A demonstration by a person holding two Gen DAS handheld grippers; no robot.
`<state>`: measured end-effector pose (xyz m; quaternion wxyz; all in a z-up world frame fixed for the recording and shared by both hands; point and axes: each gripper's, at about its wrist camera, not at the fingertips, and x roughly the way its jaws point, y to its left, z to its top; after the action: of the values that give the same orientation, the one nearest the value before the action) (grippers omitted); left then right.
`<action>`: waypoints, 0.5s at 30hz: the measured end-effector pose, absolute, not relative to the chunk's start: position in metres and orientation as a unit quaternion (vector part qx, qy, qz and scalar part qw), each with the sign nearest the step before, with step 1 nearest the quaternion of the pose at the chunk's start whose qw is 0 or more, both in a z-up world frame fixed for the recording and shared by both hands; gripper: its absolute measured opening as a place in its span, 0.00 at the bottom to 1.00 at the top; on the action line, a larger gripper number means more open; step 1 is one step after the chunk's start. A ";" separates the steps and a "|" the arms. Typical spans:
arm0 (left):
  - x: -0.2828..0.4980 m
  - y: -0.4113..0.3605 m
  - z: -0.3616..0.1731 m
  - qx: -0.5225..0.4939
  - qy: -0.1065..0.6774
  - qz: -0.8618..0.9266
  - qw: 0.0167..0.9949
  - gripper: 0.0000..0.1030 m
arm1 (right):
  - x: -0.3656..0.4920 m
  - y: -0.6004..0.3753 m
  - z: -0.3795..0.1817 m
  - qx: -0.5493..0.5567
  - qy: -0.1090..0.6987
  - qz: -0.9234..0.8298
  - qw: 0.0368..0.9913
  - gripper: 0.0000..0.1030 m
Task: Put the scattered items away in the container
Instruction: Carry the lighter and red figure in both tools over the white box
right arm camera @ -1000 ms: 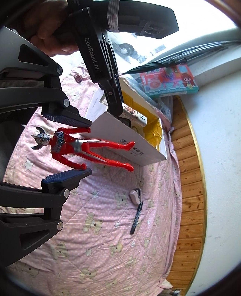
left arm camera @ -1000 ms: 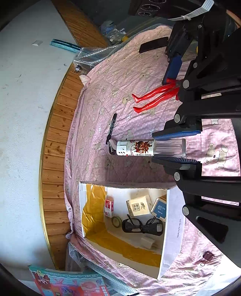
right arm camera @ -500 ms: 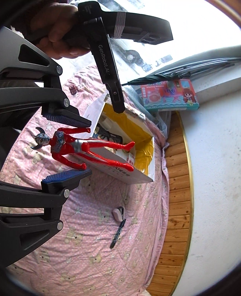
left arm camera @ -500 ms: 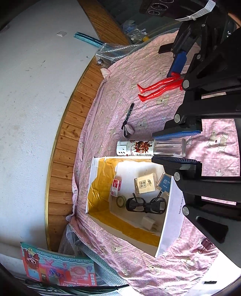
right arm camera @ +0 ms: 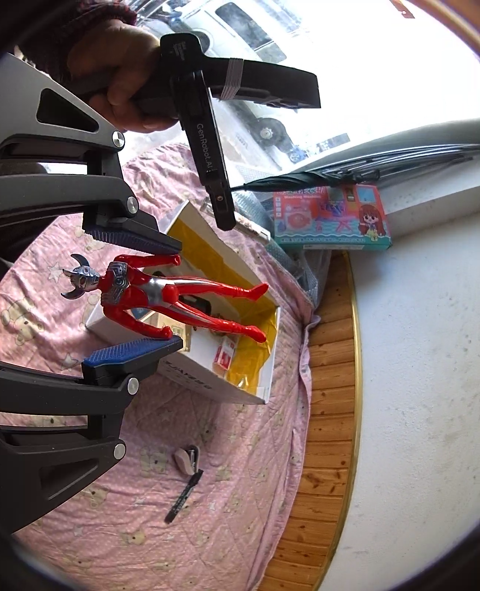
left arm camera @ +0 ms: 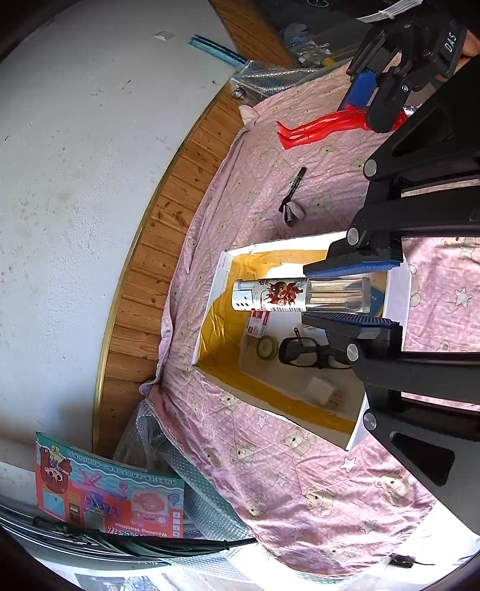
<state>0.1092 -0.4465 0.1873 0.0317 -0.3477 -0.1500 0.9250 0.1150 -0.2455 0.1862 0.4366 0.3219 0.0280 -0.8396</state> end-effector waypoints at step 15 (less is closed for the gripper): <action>0.021 -0.458 0.155 -0.430 -0.164 0.887 0.034 0.19 | 0.015 -0.309 0.185 0.363 0.006 -0.810 0.460 0.45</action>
<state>0.0209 -0.4577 0.1547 0.0342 -0.4297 -0.1643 0.8872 0.0147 -0.3087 0.1852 0.4599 0.3633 0.0055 -0.8102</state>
